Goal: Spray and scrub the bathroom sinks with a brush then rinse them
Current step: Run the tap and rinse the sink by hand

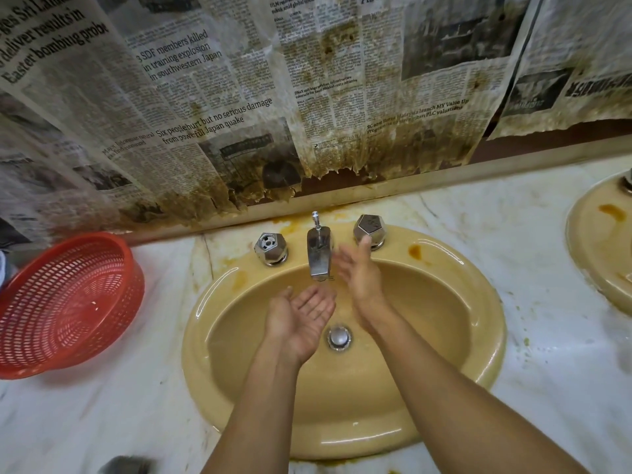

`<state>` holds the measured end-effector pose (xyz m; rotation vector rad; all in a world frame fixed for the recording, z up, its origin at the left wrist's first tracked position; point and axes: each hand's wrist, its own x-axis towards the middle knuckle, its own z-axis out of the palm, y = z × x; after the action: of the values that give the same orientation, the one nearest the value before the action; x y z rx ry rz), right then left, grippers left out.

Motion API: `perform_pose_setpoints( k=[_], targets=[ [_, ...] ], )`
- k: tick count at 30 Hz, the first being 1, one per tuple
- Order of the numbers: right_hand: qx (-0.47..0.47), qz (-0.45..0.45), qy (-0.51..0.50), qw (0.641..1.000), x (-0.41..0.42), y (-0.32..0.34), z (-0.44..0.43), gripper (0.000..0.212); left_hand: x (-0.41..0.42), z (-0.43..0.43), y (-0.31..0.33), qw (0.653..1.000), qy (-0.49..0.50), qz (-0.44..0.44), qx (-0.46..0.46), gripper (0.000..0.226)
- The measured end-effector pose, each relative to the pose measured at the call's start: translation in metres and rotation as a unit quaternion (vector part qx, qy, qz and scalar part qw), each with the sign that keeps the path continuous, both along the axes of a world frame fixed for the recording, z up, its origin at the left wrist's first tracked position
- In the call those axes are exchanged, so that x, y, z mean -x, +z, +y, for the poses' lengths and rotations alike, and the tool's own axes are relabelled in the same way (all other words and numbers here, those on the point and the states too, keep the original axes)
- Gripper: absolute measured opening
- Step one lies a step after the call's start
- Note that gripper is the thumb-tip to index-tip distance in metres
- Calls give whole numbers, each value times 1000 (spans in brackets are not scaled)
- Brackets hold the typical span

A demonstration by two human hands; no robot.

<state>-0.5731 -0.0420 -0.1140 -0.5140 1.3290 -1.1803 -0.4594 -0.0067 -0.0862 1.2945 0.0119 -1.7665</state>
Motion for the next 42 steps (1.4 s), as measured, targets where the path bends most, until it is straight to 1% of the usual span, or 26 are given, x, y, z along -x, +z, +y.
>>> perform_pose_setpoints(
  k=[2, 4, 5, 7, 8, 10, 12, 14, 17, 19, 21, 23, 24, 27, 30, 33, 35, 36, 38, 40, 41, 42],
  targets=[
    [-76, -90, -39, 992, 1, -10, 21, 68, 0, -1, -1, 998, 6, -68, 12, 42],
    [-151, -215, -46, 964, 0, -14, 37, 61, -2, -2, 2, 987, 8, -153, 52, 37],
    [-175, -266, -47, 947, -2, -12, 43, 59, -4, -2, 4, 981, 6, -181, 75, 36],
    [-197, -314, -61, 927, -1, -4, 50, 53, -9, -3, 11, 971, -1, -214, 109, 35],
    [-195, -321, -67, 924, 0, 1, 53, 51, -12, -4, 13, 965, -2, -230, 124, 34],
    [-169, -330, -87, 925, 5, 17, 54, 47, -19, -9, 17, 955, -9, -256, 148, 33],
    [-135, -328, -82, 931, 10, 36, 49, 44, -25, -15, 19, 955, -16, -251, 158, 36],
    [-95, -319, -46, 942, 11, 63, 41, 43, -28, -22, 18, 965, -40, -213, 150, 43],
    [-67, -262, 8, 963, 4, 90, 27, 48, -25, -36, 17, 976, -93, -146, 135, 56],
    [-60, -214, -25, 975, 3, 91, 26, 43, -19, -46, 16, 972, -136, -134, 140, 65],
    [-68, -175, -83, 979, 7, 77, 29, 35, -13, -56, 14, 961, -178, -149, 149, 70],
    [-96, -163, -109, 976, 10, 59, 35, 34, -11, -66, 10, 951, -207, -174, 150, 73],
    [-111, -174, -107, 973, 11, 49, 38, 35, -11, -71, 7, 947, -216, -187, 147, 73],
    [-149, -250, -75, 954, 6, 34, 39, 36, -6, -82, 2, 942, -212, -220, 142, 72],
    [-173, -315, -66, 931, -2, 30, 34, 37, -2, -82, 4, 939, -218, -217, 154, 64],
    [-192, -332, -70, 921, -4, 30, 33, 37, -13, -73, 3, 933, -227, -218, 173, 67],
    [-200, -323, -72, 922, 1, 29, 37, 39, -26, -64, -1, 926, -208, -254, 185, 62],
    [-200, -318, -77, 924, 5, 31, 40, 39, -33, -59, -2, 916, -190, -292, 197, 58],
    [-194, -306, -87, 928, 12, 36, 45, 39, -48, -49, -6, 886, -127, -385, 223, 50],
    [-178, -290, -98, 935, 17, 45, 44, 39, -64, -44, -11, 849, -53, -471, 233, 35],
    [-164, -282, -97, 940, 17, 51, 40, 39, -71, -43, -13, 833, -31, -499, 236, 24],
    [-149, -275, -91, 945, 16, 59, 34, 38, -77, -45, -14, 824, -26, -514, 236, 14]
  ],
)
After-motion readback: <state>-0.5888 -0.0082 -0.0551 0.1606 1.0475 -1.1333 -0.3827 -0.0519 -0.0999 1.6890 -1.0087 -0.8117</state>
